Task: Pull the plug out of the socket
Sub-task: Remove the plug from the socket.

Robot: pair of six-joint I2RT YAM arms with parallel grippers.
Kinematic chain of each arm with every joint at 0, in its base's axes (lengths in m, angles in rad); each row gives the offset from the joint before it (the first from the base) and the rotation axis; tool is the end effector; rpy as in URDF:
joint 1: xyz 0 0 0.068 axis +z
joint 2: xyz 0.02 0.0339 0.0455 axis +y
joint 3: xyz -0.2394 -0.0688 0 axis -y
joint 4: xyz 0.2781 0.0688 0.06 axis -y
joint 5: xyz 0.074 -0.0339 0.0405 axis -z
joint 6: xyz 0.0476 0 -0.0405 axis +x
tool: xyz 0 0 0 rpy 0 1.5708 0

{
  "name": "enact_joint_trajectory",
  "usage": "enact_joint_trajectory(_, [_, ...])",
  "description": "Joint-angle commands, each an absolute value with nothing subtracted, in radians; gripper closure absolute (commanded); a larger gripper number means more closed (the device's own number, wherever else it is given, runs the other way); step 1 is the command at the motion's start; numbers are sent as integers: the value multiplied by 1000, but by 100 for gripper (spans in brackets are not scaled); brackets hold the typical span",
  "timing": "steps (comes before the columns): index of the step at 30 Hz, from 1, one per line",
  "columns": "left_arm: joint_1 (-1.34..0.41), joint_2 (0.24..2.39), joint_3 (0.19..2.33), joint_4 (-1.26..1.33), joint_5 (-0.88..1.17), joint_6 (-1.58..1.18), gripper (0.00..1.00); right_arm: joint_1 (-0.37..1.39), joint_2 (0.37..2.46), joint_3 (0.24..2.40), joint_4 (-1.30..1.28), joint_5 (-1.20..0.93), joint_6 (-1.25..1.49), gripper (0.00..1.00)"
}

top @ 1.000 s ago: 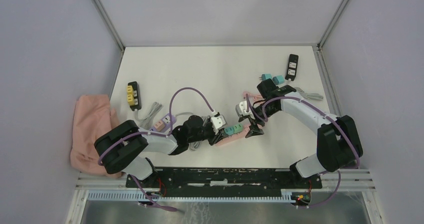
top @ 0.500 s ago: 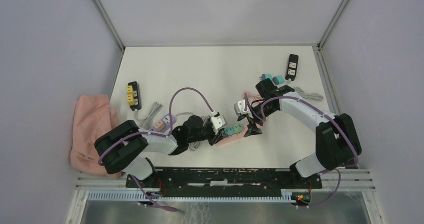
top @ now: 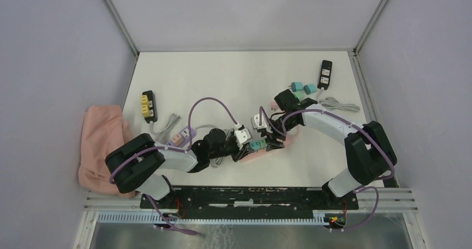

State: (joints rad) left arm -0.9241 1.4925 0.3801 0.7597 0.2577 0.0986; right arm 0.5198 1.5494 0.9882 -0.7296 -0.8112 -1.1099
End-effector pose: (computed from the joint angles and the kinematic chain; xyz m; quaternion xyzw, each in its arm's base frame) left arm 0.1655 -0.2394 0.0879 0.4621 0.6734 -0.3241 0.4774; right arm 0.2534 0.1848 0.1530 -0.6998 0.5841 0.3365 0.2363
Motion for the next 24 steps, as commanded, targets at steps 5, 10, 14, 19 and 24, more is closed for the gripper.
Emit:
enact_joint_trajectory(5, [-921,1512,356,764,250,107,97,583,1593,1014,-687,-686,-1065,50])
enact_joint_trajectory(10, [-922,1517,349,774,246,107,97,584,1586,1023,-697,-633,-1075,82])
enact_joint_trajectory(14, [-922,1532,356,774,248,107,97,585,1559,1016,-753,-678,-1147,97])
enact_joint_trajectory(19, [-922,1557,377,756,260,113,97,603,1560,1031,-753,-787,-1078,100])
enact_joint_trajectory(24, [-922,1566,384,747,266,114,97,572,1586,1080,-682,-779,-929,100])
